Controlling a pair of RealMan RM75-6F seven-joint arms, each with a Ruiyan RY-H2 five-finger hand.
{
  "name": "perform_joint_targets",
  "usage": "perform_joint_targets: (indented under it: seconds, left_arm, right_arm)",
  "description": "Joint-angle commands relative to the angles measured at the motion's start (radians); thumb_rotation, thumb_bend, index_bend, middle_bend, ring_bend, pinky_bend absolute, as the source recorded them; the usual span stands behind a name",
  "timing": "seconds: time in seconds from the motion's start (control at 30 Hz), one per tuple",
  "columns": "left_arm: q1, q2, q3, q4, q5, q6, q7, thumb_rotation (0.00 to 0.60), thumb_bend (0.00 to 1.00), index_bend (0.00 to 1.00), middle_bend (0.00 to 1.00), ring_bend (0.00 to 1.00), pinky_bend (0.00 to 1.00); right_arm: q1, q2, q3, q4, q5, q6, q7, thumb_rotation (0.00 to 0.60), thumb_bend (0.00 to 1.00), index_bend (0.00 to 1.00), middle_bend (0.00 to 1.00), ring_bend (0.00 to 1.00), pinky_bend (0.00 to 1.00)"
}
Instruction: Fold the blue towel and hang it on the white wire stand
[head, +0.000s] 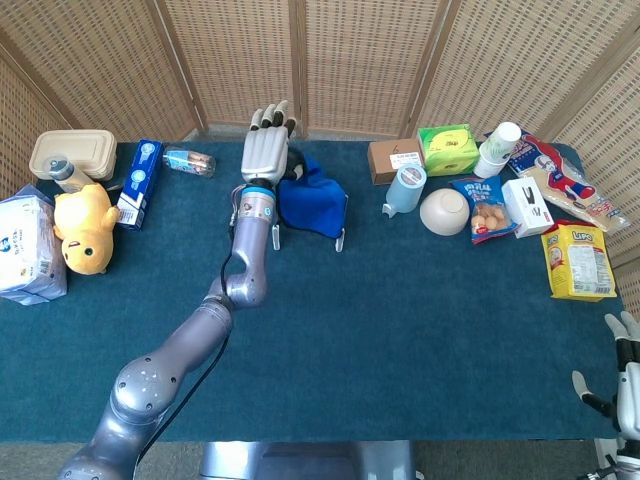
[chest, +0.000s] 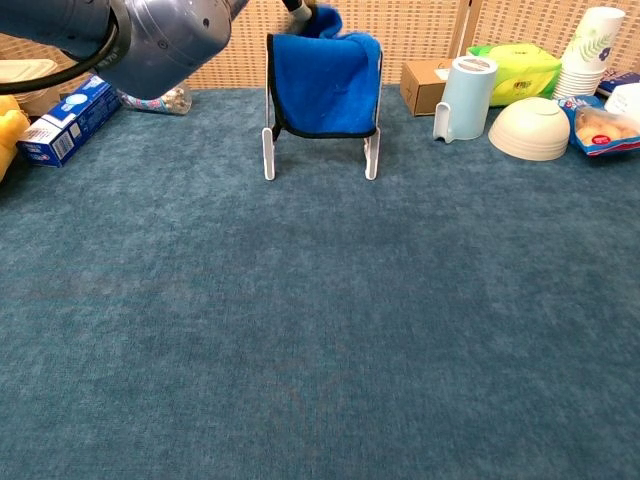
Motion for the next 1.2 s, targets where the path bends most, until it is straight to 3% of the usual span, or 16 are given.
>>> perform_joint_targets:
  seconds: [0.03, 0.3, 0.47, 0.73, 0.9, 1.03, 1.2]
  left_arm:
    - [-0.004, 0.001, -0.002, 0.004, 0.017, 0.008, -0.015, 0.6, 0.28, 0.0, 0.0, 0.0, 0.0]
    - [0.01, 0.035, -0.012, -0.036, 0.054, 0.052, -0.053, 0.6, 0.24, 0.0, 0.0, 0.0, 0.0]
    - [0.051, 0.069, 0.007, -0.093, 0.087, 0.082, -0.038, 0.6, 0.23, 0.07, 0.0, 0.0, 0.0]
    - [0.088, 0.106, -0.004, -0.204, 0.072, 0.105, 0.032, 0.6, 0.05, 0.0, 0.0, 0.0, 0.0]
    - [0.145, 0.156, 0.001, -0.306, 0.089, 0.155, 0.017, 0.6, 0.04, 0.0, 0.0, 0.0, 0.0]
    - [0.242, 0.237, 0.022, -0.48, 0.107, 0.223, 0.018, 0.6, 0.04, 0.0, 0.0, 0.0, 0.0]
    - [0.449, 0.407, 0.085, -0.847, 0.142, 0.352, 0.016, 0.6, 0.04, 0.04, 0.0, 0.0, 0.0]
  right_arm:
    - [0.0, -0.001, 0.0, -0.001, -0.001, 0.0, 0.0, 0.6, 0.27, 0.07, 0.05, 0.0, 0.0]
    - [-0.002, 0.006, 0.001, 0.0, -0.01, 0.005, 0.01, 0.6, 0.27, 0.07, 0.04, 0.0, 0.0]
    - [0.001, 0.013, 0.005, -0.001, -0.021, 0.009, 0.014, 0.6, 0.27, 0.07, 0.04, 0.0, 0.0]
    - [0.002, 0.013, 0.007, 0.004, -0.021, 0.009, 0.021, 0.6, 0.27, 0.06, 0.04, 0.0, 0.0]
    - [0.008, 0.017, 0.014, 0.012, -0.019, 0.003, 0.028, 0.6, 0.27, 0.06, 0.04, 0.0, 0.0]
    - [0.018, 0.023, 0.021, 0.017, -0.022, -0.005, 0.033, 0.6, 0.27, 0.06, 0.04, 0.0, 0.0]
    - [0.039, 0.035, 0.032, 0.021, -0.03, -0.022, 0.032, 0.6, 0.27, 0.06, 0.04, 0.0, 0.0]
